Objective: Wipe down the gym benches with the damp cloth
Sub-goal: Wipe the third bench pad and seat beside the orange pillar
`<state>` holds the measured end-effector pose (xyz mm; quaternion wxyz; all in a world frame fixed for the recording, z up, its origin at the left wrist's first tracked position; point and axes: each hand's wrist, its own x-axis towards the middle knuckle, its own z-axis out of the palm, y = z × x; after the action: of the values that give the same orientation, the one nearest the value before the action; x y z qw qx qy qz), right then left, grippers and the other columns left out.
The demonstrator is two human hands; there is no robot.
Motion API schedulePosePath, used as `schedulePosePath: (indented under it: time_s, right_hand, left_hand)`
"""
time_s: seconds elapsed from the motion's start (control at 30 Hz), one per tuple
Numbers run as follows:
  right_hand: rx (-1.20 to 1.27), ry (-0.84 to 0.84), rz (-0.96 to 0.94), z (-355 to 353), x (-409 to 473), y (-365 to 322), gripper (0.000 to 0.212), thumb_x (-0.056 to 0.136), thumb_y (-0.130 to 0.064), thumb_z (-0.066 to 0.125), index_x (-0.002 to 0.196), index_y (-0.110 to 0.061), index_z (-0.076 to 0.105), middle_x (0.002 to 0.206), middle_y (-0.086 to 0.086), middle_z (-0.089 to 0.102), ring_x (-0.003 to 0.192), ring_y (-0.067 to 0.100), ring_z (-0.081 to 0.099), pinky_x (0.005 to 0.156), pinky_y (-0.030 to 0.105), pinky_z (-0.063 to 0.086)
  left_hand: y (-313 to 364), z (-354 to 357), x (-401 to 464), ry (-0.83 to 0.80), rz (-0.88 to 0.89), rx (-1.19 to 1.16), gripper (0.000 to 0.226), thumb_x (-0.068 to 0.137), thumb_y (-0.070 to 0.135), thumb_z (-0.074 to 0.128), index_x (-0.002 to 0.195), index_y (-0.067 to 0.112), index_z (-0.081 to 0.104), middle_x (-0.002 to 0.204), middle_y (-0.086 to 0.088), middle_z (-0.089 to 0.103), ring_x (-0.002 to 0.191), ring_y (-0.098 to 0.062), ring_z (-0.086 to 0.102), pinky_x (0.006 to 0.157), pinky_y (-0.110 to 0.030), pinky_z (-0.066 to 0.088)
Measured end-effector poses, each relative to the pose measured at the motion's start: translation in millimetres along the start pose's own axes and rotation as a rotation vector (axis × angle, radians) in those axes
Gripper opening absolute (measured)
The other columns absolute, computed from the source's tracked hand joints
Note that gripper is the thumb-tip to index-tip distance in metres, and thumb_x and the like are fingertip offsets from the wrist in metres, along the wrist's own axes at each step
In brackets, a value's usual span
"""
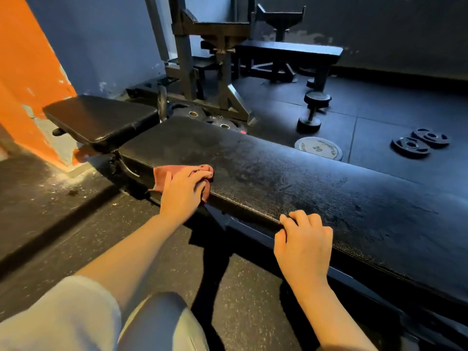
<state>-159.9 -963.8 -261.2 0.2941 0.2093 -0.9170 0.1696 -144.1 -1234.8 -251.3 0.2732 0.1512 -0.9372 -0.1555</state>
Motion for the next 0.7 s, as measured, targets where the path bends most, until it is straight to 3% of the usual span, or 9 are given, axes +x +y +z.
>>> schedulePosePath:
  time_s: [0.1, 0.2, 0.27, 0.37, 0.47, 0.53, 0.57, 0.63, 0.7]
  right_hand:
    - [0.05, 0.003, 0.066, -2.3, 8.9, -11.8, 0.009, 0.063, -0.006, 0.076, 0.068, -0.012, 0.071, 0.079, 0.002, 0.062, 0.075, 0.028, 0.054, 0.066, 0.037, 0.039]
    - [0.109, 0.024, 0.013, 4.2, 31.0, -38.4, 0.014, 0.066, -0.009, 0.07, 0.079, -0.014, 0.072, 0.092, 0.003, 0.065, 0.086, 0.028, 0.057, 0.082, 0.04, 0.034]
    - [0.126, 0.011, -0.078, 15.8, 51.9, -63.1, 0.016, 0.07, -0.012, 0.057, 0.078, -0.017, 0.071, 0.085, 0.0, 0.063, 0.081, 0.026, 0.056, 0.083, 0.037, 0.031]
    - [0.073, -0.072, -0.187, 34.3, 80.0, -90.9, 0.03, 0.073, -0.018, 0.039, 0.063, -0.018, 0.067, 0.071, -0.002, 0.061, 0.071, 0.025, 0.054, 0.076, 0.038, 0.035]
    - [-0.032, -0.167, -0.287, 53.2, 92.7, -103.2, 0.017, 0.074, -0.018, 0.058, 0.065, -0.02, 0.072, 0.069, -0.003, 0.062, 0.072, 0.024, 0.054, 0.071, 0.036, 0.038]
    - [-0.045, -0.173, -0.35, 62.9, 97.3, -110.2, 0.007, 0.071, -0.017, 0.07, 0.067, -0.022, 0.074, 0.068, -0.004, 0.063, 0.071, 0.023, 0.054, 0.069, 0.035, 0.038]
    - [-0.043, -0.17, -0.376, 66.6, 100.0, -114.9, 0.007, 0.07, -0.018, 0.07, 0.066, -0.022, 0.074, 0.067, -0.005, 0.063, 0.07, 0.022, 0.053, 0.067, 0.035, 0.039]
    - [-0.037, -0.144, -0.428, 72.4, 105.2, -126.8, 0.012, 0.07, -0.019, 0.062, 0.062, -0.023, 0.071, 0.064, -0.006, 0.06, 0.068, 0.022, 0.051, 0.064, 0.035, 0.038]
    - [0.006, -0.106, -0.473, 76.6, 110.2, -140.4, 0.018, 0.071, -0.021, 0.055, 0.062, -0.022, 0.07, 0.063, -0.006, 0.059, 0.067, 0.021, 0.049, 0.064, 0.034, 0.035]
  left_hand:
    - [26.1, 2.0, -4.0, 0.003, -0.033, -0.089, 0.025, 0.09, 0.006, 0.06, 0.112, 0.013, 0.07, 0.122, -0.005, 0.061, 0.116, -0.025, 0.055, 0.104, -0.034, 0.037]
    - [64.6, 7.5, -24.2, -0.132, 0.303, -0.208, 0.03, 0.086, 0.009, 0.063, 0.115, 0.015, 0.069, 0.126, -0.002, 0.062, 0.118, -0.016, 0.052, 0.105, -0.025, 0.036]
    - [57.1, 4.4, -21.9, -0.192, 0.428, -0.212, 0.03, 0.089, 0.016, 0.06, 0.118, 0.017, 0.068, 0.129, 0.001, 0.061, 0.12, -0.013, 0.051, 0.103, -0.024, 0.038]
    - [5.1, -7.9, 4.3, -0.116, 0.226, -0.232, 0.025, 0.091, 0.014, 0.059, 0.113, 0.021, 0.07, 0.127, 0.006, 0.061, 0.119, -0.01, 0.053, 0.103, -0.028, 0.041]
    - [-56.6, -24.5, 34.8, -0.052, -0.058, -0.155, 0.025, 0.095, 0.014, 0.055, 0.116, 0.021, 0.069, 0.127, 0.006, 0.059, 0.119, -0.013, 0.053, 0.103, -0.024, 0.036]
    - [-74.7, -25.6, 48.4, -0.019, -0.157, -0.105, 0.027, 0.098, 0.019, 0.05, 0.119, 0.019, 0.066, 0.126, 0.002, 0.058, 0.118, -0.017, 0.052, 0.102, -0.025, 0.033]
    - [-74.3, -23.3, 52.6, -0.015, -0.131, -0.081, 0.028, 0.097, 0.022, 0.048, 0.117, 0.019, 0.067, 0.124, 0.0, 0.058, 0.118, -0.021, 0.052, 0.104, -0.029, 0.035]
    - [-60.7, -18.1, 47.3, -0.04, 0.101, -0.089, 0.027, 0.091, 0.021, 0.052, 0.112, 0.016, 0.069, 0.122, -0.005, 0.061, 0.115, -0.025, 0.053, 0.103, -0.037, 0.038]
    - [-54.2, -14.6, 30.1, -0.097, 0.389, -0.156, 0.028, 0.089, 0.016, 0.052, 0.113, 0.014, 0.067, 0.124, -0.006, 0.06, 0.118, -0.021, 0.05, 0.104, -0.031, 0.034]
